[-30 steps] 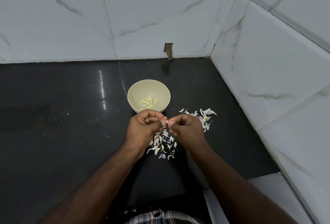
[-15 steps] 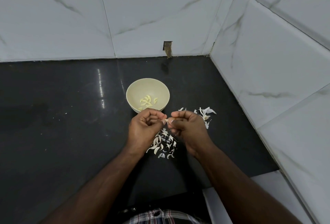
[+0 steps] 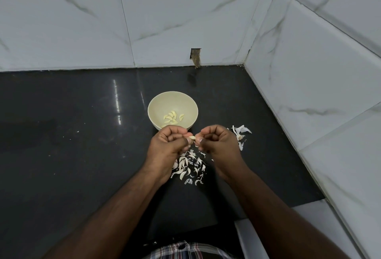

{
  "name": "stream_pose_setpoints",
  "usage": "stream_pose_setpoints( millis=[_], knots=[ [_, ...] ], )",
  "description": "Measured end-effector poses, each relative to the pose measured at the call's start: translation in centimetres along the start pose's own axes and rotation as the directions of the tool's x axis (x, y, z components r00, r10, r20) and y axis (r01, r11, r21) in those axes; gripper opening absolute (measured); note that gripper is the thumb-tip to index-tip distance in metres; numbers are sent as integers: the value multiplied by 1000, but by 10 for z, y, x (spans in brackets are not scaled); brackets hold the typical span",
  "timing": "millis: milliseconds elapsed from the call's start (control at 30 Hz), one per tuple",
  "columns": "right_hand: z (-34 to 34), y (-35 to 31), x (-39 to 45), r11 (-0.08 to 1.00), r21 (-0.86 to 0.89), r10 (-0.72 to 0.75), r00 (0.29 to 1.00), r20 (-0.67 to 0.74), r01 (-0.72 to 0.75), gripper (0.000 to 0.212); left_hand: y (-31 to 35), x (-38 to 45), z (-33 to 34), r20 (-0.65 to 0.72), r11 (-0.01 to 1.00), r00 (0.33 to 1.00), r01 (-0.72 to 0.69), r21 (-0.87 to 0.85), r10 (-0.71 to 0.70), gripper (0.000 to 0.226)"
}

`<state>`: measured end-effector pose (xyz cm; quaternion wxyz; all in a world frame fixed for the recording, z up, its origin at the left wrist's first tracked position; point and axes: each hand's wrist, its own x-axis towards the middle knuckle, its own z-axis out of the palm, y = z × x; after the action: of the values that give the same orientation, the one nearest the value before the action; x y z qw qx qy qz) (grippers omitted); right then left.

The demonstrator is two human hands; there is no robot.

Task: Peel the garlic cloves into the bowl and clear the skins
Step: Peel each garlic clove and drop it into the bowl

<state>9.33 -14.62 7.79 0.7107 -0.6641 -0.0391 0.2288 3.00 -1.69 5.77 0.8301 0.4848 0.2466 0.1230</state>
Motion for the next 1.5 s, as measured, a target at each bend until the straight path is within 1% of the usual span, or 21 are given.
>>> stream_pose_setpoints(
  millis=[100, 200, 267, 367, 400, 467, 567, 633, 667, 733, 833, 867, 933, 1033, 1133, 1200, 1233, 1300, 1367, 1433, 1500],
  knots=[
    [0, -2, 1, 965, 180, 182, 982, 56, -189, 23, 0, -1, -1, 34, 1000, 999, -4, -10, 4, 24],
    [-2, -5, 2, 899, 273, 316, 939, 140, -343, 24, 1, -3, -1, 67, 999, 998, -12, -31, 14, 26],
    [-3, -5, 4, 859, 320, 364, 916, 171, -401, 25, 2, -3, -1, 84, 999, 996, -11, -45, 14, 26],
    [-3, -7, 4, 824, 364, 386, 900, 200, -434, 24, 3, -3, -1, 97, 998, 995, 12, -67, -5, 26],
    [-3, -6, 4, 831, 361, 375, 905, 200, -423, 24, 3, -3, -1, 98, 997, 995, 20, -77, -13, 26],
    [-3, -4, 3, 886, 310, 307, 937, 166, -345, 23, 4, -4, -1, 94, 995, 995, 38, -95, -29, 25],
    [-3, -2, 1, 977, 167, 117, 989, 87, -130, 22, 4, -4, 1, 79, 993, 996, 60, -101, -52, 22],
    [-3, -1, 1, 999, 37, -7, 998, 65, 4, 21, 4, -5, 2, 70, 993, 996, 61, -103, -54, 21],
    [-3, -1, 1, 999, -18, -43, 997, 63, 44, 21, 5, -5, 2, 67, 993, 996, 60, -103, -53, 22],
    [-3, 0, 0, 997, -52, -51, 996, 69, 54, 20, 5, -6, 2, 70, 992, 996, 62, -106, -55, 22],
    [-5, 3, 1, 995, 82, 55, 997, 59, -59, 19, 6, -6, 0, 76, 990, 995, 75, -117, -66, 24],
    [-7, 5, 1, 991, 110, 70, 996, 50, -75, 20, 6, -5, -1, 74, 990, 995, 79, -119, -71, 24],
    [-11, 6, 2, 996, 77, 46, 999, 27, -48, 23, 6, -6, -3, 74, 988, 994, 91, -126, -82, 25],
    [-17, 2, 3, 998, -44, -34, 999, -18, 33, 26, 6, -6, -3, 77, 984, 993, 105, -146, -94, 26],
    [-25, 1, 7, 954, -264, -152, 988, -34, 138, 26, 6, -6, -2, 79, 983, 993, 104, -149, -93, 26],
    [-29, 2, 9, 889, -416, -212, 977, -2, 192, 26, 6, -6, -1, 80, 986, 992, 105, -128, -95, 25],
    [-30, 2, 9, 862, -456, -232, 972, 33, 221, 26, 6, -6, -1, 83, 988, 992, 104, -113, -95, 25],
    [-28, 2, 9, 839, -467, -241, 960, 142, 280, 30, 6, -5, 0, 86, 992, 992, 101, -81, -94, 26],
    [-23, 5, 8, 791, -499, -274, 934, 228, 354, 37, 4, -4, 2, 81, 994, 993, 93, -53, -88, 26],
    [-19, 7, 8, 744, -535, -317, 916, 244, 400, 35, 4, -4, 4, 80, 995, 994, 85, -44, -81, 26],
    [-18, 8, 7, 731, -544, -355, 910, 213, 412, 25, 4, -4, 4, 72, 995, 994, 84, -51, -80, 26]
  ],
)
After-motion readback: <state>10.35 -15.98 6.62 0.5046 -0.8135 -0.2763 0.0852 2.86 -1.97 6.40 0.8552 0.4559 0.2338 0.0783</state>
